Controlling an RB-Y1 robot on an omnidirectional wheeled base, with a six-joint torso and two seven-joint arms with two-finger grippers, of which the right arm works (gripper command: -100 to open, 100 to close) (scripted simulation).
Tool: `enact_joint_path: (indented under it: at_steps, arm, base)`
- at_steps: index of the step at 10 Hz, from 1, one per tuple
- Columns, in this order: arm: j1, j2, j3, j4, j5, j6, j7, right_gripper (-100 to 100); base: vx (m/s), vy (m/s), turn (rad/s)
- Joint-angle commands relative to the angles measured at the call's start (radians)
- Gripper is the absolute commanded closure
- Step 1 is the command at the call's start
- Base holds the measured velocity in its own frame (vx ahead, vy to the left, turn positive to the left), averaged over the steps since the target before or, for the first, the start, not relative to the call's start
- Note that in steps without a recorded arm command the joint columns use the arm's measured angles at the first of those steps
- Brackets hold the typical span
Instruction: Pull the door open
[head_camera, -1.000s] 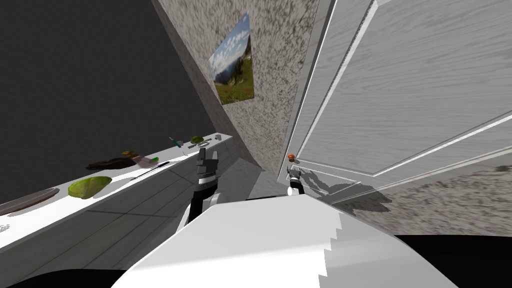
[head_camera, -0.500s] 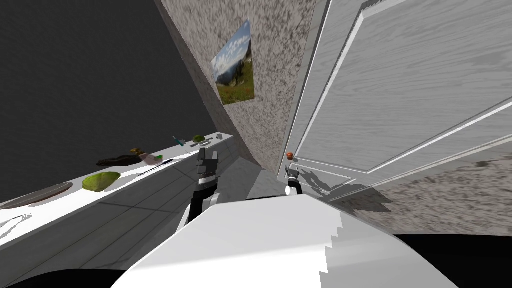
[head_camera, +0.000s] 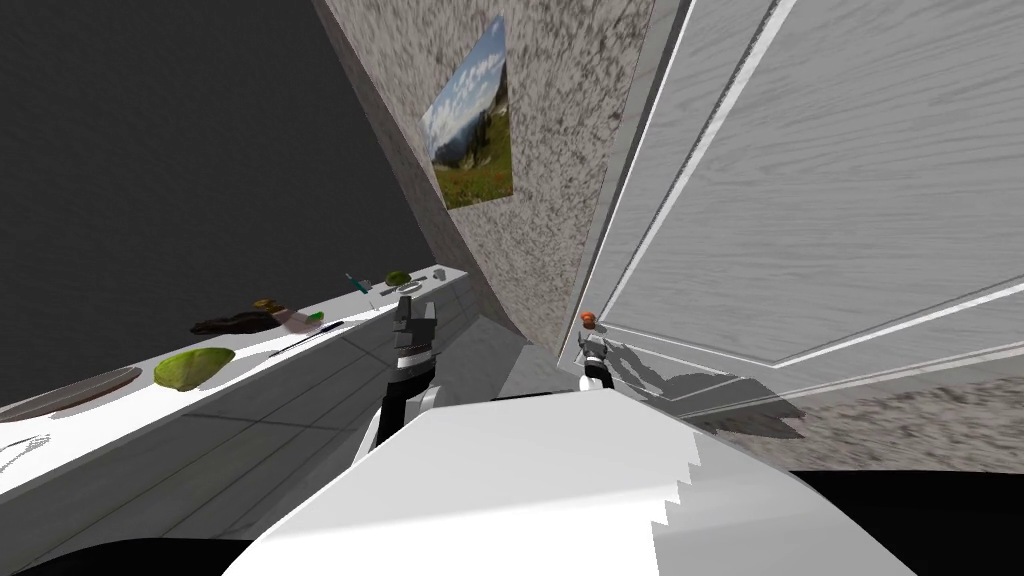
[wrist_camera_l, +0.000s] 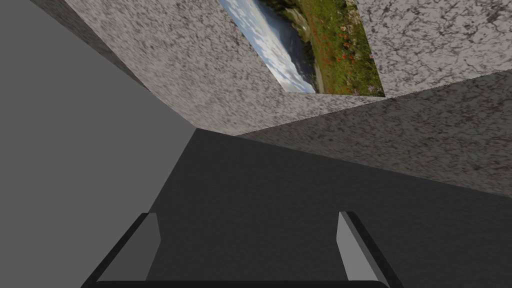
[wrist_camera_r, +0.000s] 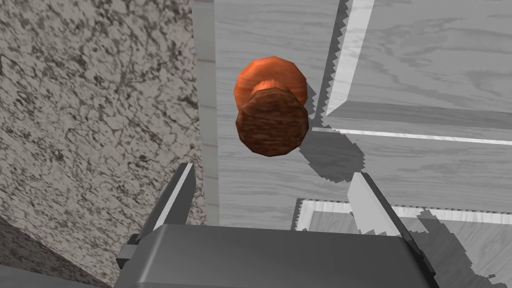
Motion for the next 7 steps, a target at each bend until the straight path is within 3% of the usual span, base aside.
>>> enact_joint_path:
  at_steps: [1, 3, 4, 5, 7]
  arm:
    - [0.025, -0.029, -0.004, -0.015, -0.006, 0.008, -0.026, -100]
    - [0.029, -0.039, -0.004, -0.012, -0.008, 0.006, -0.037, -100]
    - [0.041, -0.068, -0.005, -0.004, -0.011, 0.001, -0.068, -100]
    - [0.048, -0.083, -0.006, 0.001, -0.014, -0.002, -0.086, -100]
    - [0.036, -0.080, -0.003, 0.023, -0.011, -0.014, -0.090, -100]
  base:
    - [0.153, 0.011, 0.053]
    - [0.143, -0.015, 0.046]
    - [0.135, -0.010, 0.059]
    - [0.184, -0.014, 0.076]
    - [0.074, -0.003, 0.013]
